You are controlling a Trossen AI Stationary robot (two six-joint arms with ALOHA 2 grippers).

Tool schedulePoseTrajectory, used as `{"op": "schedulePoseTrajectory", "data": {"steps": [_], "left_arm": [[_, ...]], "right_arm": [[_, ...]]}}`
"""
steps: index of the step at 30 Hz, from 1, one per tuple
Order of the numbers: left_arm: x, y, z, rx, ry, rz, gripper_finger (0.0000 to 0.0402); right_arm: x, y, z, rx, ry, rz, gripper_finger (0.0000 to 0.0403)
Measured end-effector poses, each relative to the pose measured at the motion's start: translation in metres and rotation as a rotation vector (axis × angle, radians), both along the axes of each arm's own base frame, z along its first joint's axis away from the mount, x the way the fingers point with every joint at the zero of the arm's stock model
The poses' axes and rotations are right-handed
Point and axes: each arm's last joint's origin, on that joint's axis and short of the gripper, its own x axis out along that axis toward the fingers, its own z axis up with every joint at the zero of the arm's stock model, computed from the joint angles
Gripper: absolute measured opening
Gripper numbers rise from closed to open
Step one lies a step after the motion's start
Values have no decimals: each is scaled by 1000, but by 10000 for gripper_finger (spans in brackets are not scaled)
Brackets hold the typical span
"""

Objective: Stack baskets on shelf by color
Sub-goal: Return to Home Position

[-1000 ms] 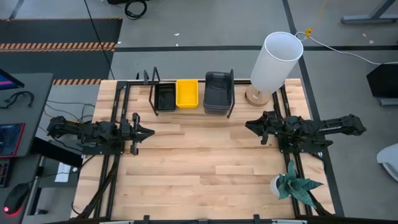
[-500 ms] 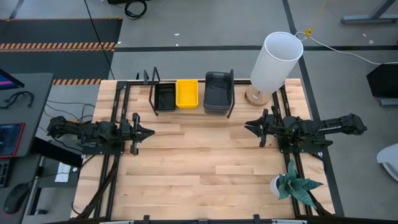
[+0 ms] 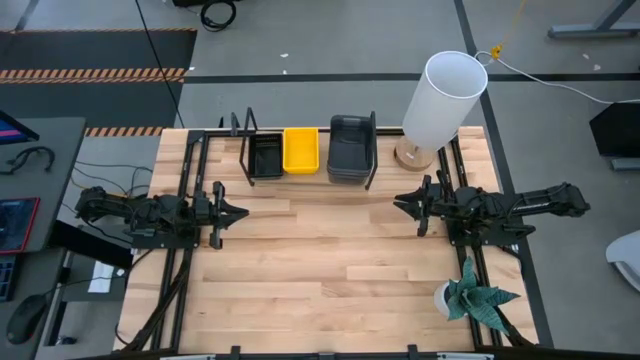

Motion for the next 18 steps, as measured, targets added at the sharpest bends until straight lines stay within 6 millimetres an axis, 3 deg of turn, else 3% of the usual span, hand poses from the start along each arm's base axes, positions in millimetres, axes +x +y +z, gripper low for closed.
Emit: {"op": "schedulePoseTrajectory", "data": {"steps": [18], "left_arm": [[0, 0, 0, 0, 0, 0, 31]], "right_arm": [[0, 0, 0, 0, 0, 0, 93]]}}
